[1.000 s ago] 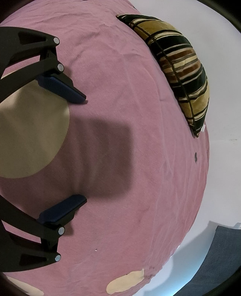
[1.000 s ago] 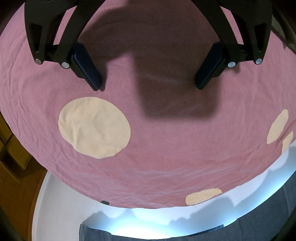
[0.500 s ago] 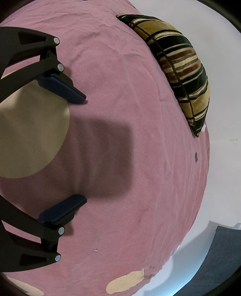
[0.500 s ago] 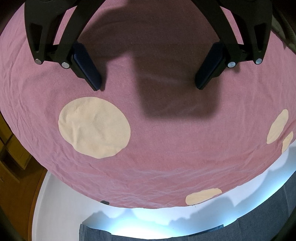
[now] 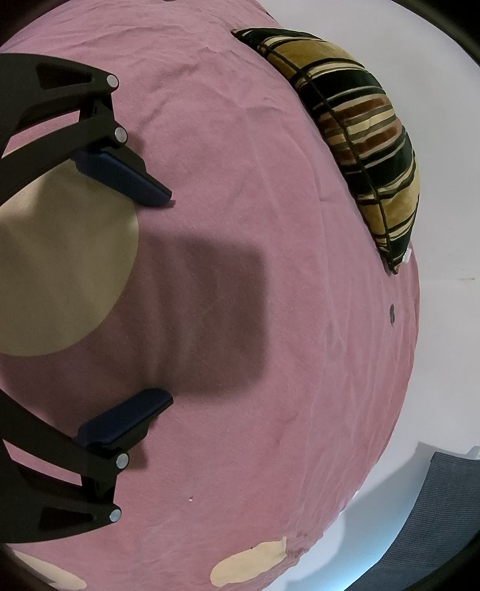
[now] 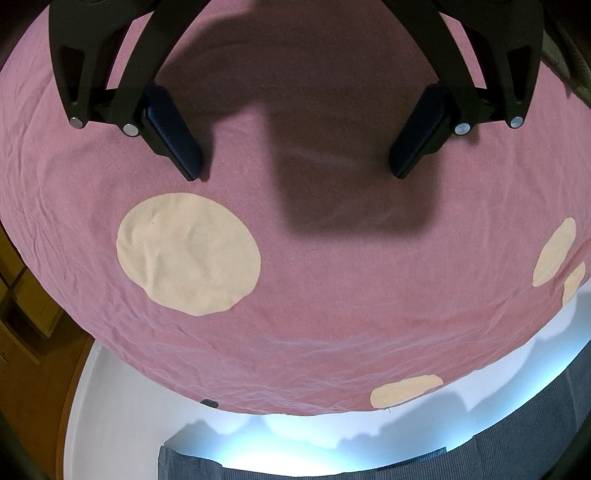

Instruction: Fold small clothes

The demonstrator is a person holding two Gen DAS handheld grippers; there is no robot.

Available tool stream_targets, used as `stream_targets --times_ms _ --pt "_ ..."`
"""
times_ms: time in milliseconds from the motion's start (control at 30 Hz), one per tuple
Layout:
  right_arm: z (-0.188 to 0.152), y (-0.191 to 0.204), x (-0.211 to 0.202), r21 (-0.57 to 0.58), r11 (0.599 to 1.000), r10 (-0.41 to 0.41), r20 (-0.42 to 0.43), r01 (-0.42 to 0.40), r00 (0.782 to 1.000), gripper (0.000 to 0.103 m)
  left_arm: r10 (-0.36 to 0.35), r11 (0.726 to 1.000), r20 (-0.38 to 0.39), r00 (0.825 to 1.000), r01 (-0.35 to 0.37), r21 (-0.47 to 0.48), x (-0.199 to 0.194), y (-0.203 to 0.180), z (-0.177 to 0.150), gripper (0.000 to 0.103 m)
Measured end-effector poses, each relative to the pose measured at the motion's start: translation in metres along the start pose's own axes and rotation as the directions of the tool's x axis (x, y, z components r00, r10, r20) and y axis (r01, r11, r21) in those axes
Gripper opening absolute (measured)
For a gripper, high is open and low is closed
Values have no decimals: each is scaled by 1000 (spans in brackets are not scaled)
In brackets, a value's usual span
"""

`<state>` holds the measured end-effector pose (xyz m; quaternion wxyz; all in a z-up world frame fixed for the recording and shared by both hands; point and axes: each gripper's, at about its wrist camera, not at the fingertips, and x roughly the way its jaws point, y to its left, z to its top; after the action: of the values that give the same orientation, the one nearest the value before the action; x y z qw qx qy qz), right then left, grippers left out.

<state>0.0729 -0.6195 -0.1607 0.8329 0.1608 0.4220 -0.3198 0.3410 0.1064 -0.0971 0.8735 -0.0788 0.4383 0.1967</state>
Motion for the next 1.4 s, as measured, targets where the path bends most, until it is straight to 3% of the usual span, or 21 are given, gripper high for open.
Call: stream_targets --times_ms 1400 --pt "-2 0 1 3 1000 0 0 0 1000 101 -4 1000 5 1000 4 -1 1 3 -2 99"
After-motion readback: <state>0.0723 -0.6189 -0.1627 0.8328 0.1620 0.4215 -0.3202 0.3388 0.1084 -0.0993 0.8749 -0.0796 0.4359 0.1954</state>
